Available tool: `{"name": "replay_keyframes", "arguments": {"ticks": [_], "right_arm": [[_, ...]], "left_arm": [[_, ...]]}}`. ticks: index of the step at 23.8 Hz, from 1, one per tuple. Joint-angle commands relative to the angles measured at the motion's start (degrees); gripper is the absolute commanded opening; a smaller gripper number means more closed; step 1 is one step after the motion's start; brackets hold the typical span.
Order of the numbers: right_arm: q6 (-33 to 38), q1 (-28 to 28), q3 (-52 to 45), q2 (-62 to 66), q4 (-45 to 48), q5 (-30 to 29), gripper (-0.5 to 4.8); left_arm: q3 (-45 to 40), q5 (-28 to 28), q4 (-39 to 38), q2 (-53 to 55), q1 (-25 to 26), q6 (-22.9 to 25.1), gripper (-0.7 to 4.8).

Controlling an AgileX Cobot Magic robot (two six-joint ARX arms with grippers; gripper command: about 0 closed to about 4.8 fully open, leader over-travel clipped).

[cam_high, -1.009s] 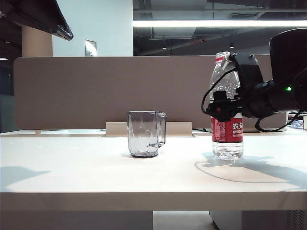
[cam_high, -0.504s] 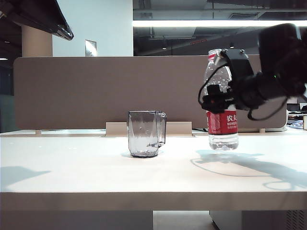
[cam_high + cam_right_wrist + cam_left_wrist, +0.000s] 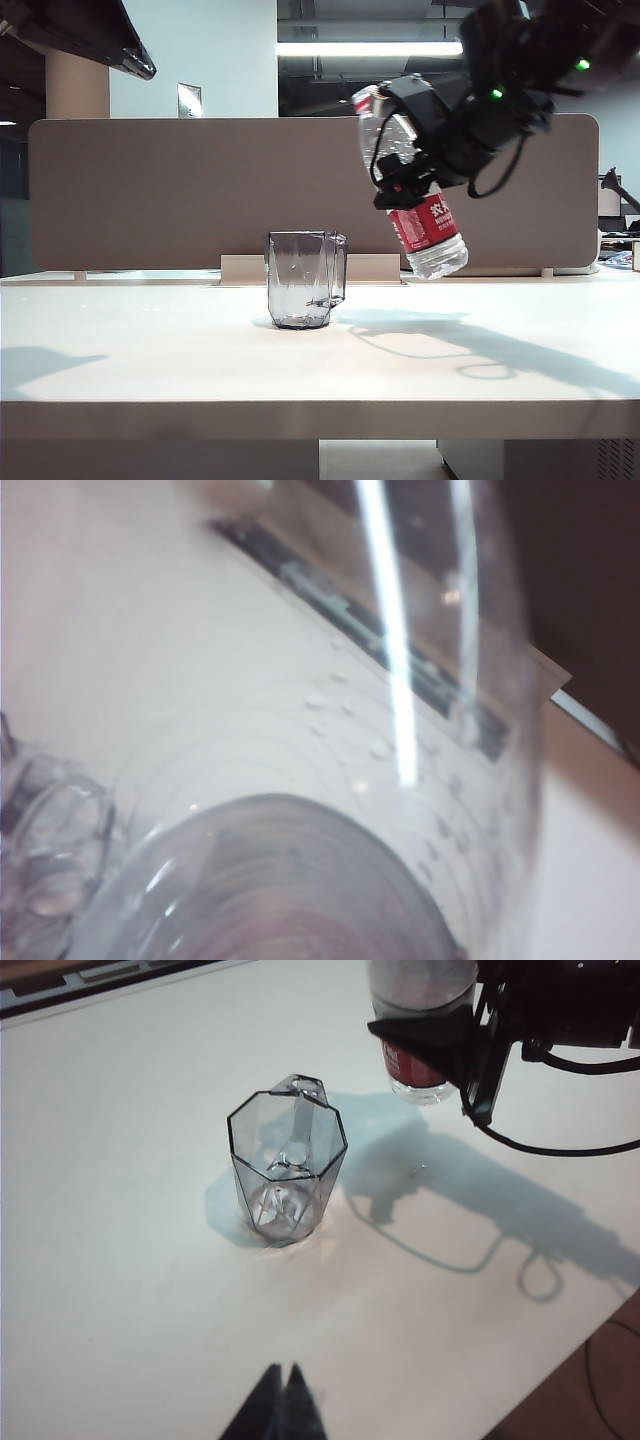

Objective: Pick up the mineral water bottle on the table and pour a little water into the mug.

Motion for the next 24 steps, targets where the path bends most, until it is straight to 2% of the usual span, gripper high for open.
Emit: {"name": "replay_keyframes", "arguments": {"ticks": [1,6,10,14,21,24], "right_arm": [[-5.49,0.48,4.57,-0.85,-2.69,4.42,3.00],[-12.48,1.20,9.68,-0.83,-11.82,6.34,3.00],[-16.70,2.01,11.32,-0.83,-13.66,9.20,3.00],[-24.72,3.67,12.26,-0.83,-16.26,13.22,3.00],[-40.70,6.23,12.35,-0.83,-15.28,19.10,3.01],[-46.95,6.49,12.35,-0.83,-14.51,19.58,3.01]], "left_arm": [[0.09,0.02,1.66,-0.15,-0.02,0.02,-0.04],[0.09,0.04,1.90,-0.15,-0.02,0.02,-0.04],[0.09,0.04,1.92,-0.15,-0.02,0.02,-0.04],[0.09,0.04,1.92,-0.15,-0.02,0.00,-0.04],[0.09,0.28,1.88,-0.15,-0.02,0.00,-0.04],[0.09,0.33,1.86,-0.15,-0.02,-0.02,-0.04]]}}
